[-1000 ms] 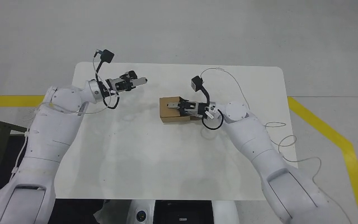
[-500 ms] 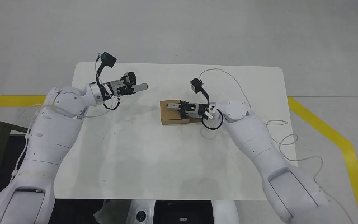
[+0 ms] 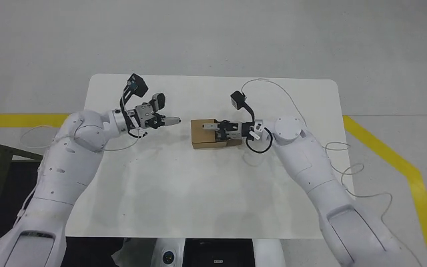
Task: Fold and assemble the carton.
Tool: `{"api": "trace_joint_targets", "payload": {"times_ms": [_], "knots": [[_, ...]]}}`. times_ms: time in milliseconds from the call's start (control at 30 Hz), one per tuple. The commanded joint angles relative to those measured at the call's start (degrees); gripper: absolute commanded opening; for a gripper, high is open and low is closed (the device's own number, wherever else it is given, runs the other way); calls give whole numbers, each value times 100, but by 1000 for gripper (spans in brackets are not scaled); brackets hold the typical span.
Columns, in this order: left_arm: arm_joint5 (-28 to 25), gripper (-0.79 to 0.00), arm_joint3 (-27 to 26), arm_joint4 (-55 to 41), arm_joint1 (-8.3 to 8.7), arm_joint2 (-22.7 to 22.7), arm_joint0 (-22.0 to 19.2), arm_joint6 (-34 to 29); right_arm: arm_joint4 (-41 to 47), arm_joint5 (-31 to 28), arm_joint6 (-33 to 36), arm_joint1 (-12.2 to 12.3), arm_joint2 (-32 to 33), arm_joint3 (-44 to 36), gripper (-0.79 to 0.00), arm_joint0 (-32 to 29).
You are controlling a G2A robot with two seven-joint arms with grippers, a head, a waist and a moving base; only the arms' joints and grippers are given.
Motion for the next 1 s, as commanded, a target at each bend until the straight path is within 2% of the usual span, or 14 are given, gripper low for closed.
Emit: {"api": "trace_joint_targets", "payload": {"times_ms": [0,100,267,433,733,967], "knots": [[-202,0,43,382,-23,9,27,513,-49,90,21,45,68,-150,-363,-57],[-574,0,-10,1234,-49,12,62,1260,-124,239,77,119,186,-382,-385,-146],[-574,0,-299,2591,-22,267,151,2268,-310,586,181,239,352,-799,-382,-294],[-574,0,-241,3581,108,598,73,3340,-482,898,243,357,529,-1175,-394,-471],[-574,0,109,4833,380,1509,-349,4925,-681,1255,319,521,776,-1719,-394,-727],[-574,0,454,5207,519,2356,-838,5587,-913,1547,368,652,976,-2177,-416,-892]]}}
